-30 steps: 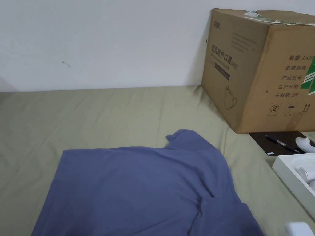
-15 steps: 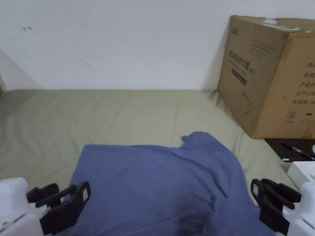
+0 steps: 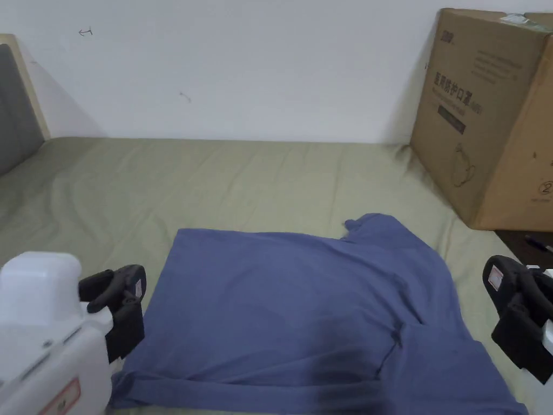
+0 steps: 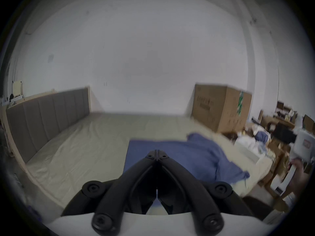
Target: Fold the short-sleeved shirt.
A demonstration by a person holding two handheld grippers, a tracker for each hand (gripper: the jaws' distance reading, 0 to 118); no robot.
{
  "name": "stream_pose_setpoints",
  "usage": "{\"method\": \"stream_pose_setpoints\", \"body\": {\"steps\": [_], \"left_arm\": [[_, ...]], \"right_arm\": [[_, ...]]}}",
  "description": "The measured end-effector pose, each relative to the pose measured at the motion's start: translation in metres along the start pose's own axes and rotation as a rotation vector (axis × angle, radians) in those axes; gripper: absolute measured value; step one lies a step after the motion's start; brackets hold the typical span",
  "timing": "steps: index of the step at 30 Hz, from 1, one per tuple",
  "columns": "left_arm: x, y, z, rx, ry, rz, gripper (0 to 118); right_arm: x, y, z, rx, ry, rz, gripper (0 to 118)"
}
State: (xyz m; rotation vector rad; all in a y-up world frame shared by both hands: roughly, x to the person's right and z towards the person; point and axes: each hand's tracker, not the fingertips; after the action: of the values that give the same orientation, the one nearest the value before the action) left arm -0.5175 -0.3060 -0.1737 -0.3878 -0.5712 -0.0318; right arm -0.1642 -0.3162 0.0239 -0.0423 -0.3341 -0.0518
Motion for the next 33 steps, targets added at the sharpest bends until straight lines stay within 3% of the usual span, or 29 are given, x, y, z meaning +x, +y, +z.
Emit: {"method": "stream_pose_setpoints", "body": {"steps": [2, 5, 7, 8, 9, 10, 14, 20, 21, 24, 26, 30, 33], "left_arm": [[-0.023, 0.001, -0.032, -0.262, 0.002, 0.031, 0], [-0.063, -0.027, -0.091, -0.611, -0.056, 0.074, 0], [-0.08, -0.053, -0.115, -0.682, -0.023, 0.076, 5], [-0.087, -0.065, -0.125, -0.692, -0.008, 0.089, 24], [-0.095, -0.074, -0.134, -0.691, -0.017, 0.096, 70], [-0.102, -0.079, -0.14, -0.701, -0.024, 0.101, 103], [-0.118, -0.104, -0.155, -0.709, -0.023, 0.108, 117], [-0.126, -0.123, -0.176, -0.705, -0.007, 0.154, 114], [-0.125, -0.124, -0.173, -0.683, -0.032, 0.153, 100], [-0.112, -0.13, -0.162, -0.609, -0.038, 0.074, 4], [-0.106, -0.132, -0.154, -0.572, -0.083, 0.054, 4], [-0.1, -0.13, -0.141, -0.491, -0.03, 0.1, 4], [-0.101, -0.123, -0.131, -0.421, -0.04, 0.206, 4]], "right_arm": [[-0.002, -0.001, -0.001, -0.039, 0.069, 0.007, 0], [-0.002, -0.008, -0.007, -0.108, 0.091, 0.01, 0], [-0.001, -0.015, -0.013, -0.165, 0.104, 0.006, 0], [-0.001, -0.017, -0.014, -0.182, 0.102, 0.003, 0], [0.0, -0.02, -0.015, -0.196, 0.101, -0.008, 0], [0.001, -0.022, -0.016, -0.212, 0.101, -0.018, 0], [0.002, -0.026, -0.02, -0.264, 0.093, -0.028, 0], [0.0, -0.036, -0.026, -0.321, 0.092, -0.014, 0], [-0.001, -0.037, -0.027, -0.332, 0.094, -0.014, 0], [0.002, -0.042, -0.029, -0.35, 0.088, -0.018, 0], [0.006, -0.045, -0.031, -0.353, 0.077, -0.032, 0], [0.042, -0.055, -0.041, -0.352, 0.069, -0.061, 0], [0.08, -0.073, -0.063, -0.544, 0.028, -0.111, 1]]}}
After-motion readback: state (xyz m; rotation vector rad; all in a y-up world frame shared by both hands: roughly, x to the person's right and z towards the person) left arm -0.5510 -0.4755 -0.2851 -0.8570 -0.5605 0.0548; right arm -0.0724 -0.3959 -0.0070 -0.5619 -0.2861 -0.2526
